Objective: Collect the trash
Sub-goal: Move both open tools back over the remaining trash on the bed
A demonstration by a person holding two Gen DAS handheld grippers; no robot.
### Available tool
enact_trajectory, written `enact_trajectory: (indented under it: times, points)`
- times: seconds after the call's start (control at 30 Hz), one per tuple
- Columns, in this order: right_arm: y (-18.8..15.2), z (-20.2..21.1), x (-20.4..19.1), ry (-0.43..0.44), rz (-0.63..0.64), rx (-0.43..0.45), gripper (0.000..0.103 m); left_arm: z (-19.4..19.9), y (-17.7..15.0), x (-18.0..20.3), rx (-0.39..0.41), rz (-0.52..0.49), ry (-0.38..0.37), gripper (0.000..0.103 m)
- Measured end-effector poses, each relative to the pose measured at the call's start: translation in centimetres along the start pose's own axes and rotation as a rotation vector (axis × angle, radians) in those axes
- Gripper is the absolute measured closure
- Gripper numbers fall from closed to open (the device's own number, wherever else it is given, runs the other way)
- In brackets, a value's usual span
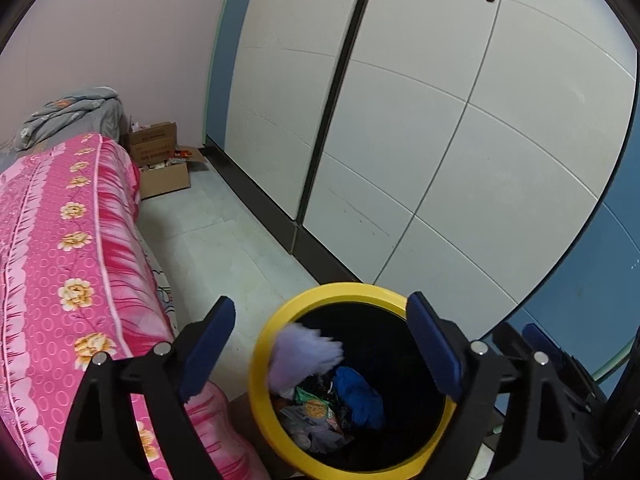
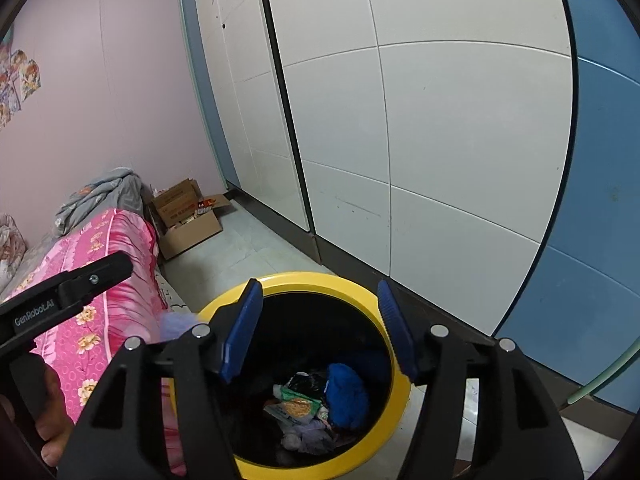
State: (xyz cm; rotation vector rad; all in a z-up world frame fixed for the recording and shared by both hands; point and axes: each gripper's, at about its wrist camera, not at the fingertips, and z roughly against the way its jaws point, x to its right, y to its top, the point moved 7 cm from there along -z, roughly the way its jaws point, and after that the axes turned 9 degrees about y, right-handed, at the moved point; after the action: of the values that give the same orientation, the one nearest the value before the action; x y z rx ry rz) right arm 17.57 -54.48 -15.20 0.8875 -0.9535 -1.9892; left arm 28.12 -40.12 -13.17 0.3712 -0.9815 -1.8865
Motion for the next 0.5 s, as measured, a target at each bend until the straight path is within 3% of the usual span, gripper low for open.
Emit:
enact_trajectory:
  times: [0.37, 0.5]
  points:
    - [1.6, 2.9, -1.7, 0.026, 0.023, 0.046, 0.046, 4.3, 1.3, -3.7, 0.069, 0.048, 0.048, 0.019]
    - [2.5, 3.6, -4.2, 0.096, 0.053, 0.051, 0.045, 6.6, 1.6, -6.7, 0.104, 0.069, 0.093, 0.019]
